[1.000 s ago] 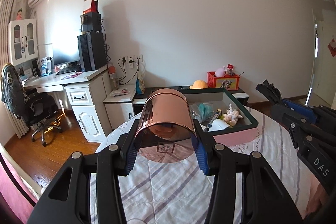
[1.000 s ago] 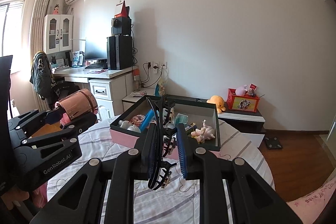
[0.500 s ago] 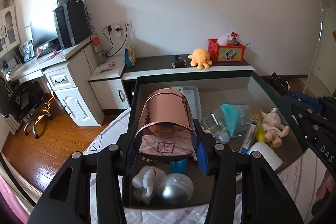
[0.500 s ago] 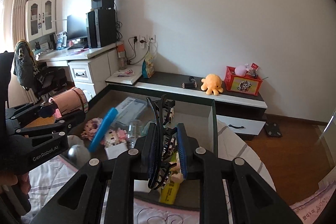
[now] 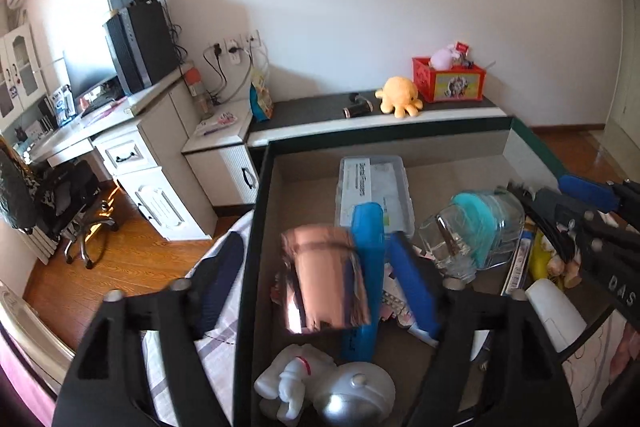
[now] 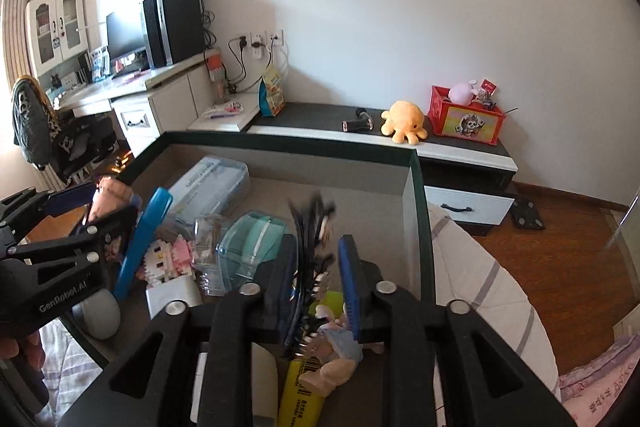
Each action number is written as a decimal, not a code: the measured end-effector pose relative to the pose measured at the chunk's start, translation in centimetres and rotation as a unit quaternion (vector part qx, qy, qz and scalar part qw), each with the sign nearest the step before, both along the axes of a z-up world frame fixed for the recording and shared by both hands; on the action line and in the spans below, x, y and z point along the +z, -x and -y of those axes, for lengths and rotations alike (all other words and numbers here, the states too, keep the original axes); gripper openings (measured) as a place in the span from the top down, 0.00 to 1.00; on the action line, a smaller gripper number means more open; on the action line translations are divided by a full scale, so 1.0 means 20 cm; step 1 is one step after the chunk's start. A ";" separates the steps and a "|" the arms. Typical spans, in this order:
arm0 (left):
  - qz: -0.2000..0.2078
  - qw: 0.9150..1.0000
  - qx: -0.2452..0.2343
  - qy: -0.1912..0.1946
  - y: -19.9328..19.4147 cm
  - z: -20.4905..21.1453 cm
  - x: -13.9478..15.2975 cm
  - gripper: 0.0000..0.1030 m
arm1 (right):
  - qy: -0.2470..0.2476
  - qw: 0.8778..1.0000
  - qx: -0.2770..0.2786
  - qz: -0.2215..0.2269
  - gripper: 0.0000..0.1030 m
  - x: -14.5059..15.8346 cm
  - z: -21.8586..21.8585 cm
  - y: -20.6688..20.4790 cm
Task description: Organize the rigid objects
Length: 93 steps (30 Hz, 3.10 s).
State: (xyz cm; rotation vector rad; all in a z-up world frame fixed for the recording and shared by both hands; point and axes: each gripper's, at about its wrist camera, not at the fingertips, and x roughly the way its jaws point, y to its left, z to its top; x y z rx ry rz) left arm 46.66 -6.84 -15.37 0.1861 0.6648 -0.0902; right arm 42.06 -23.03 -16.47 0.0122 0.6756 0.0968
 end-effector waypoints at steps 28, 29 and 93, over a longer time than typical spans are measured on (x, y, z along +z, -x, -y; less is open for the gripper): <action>0.215 0.974 0.022 0.072 1.61 -0.26 0.60 0.00 | -0.015 0.983 -0.035 0.182 0.00 0.61 -0.23 1.49; 0.218 0.973 0.019 0.075 1.66 -0.27 0.61 0.00 | -0.018 0.982 -0.034 0.185 0.00 0.62 -0.24 1.55; 0.315 0.945 0.038 0.076 2.30 -0.34 0.86 0.00 | 0.031 0.951 -0.074 0.298 0.00 0.88 -0.42 2.23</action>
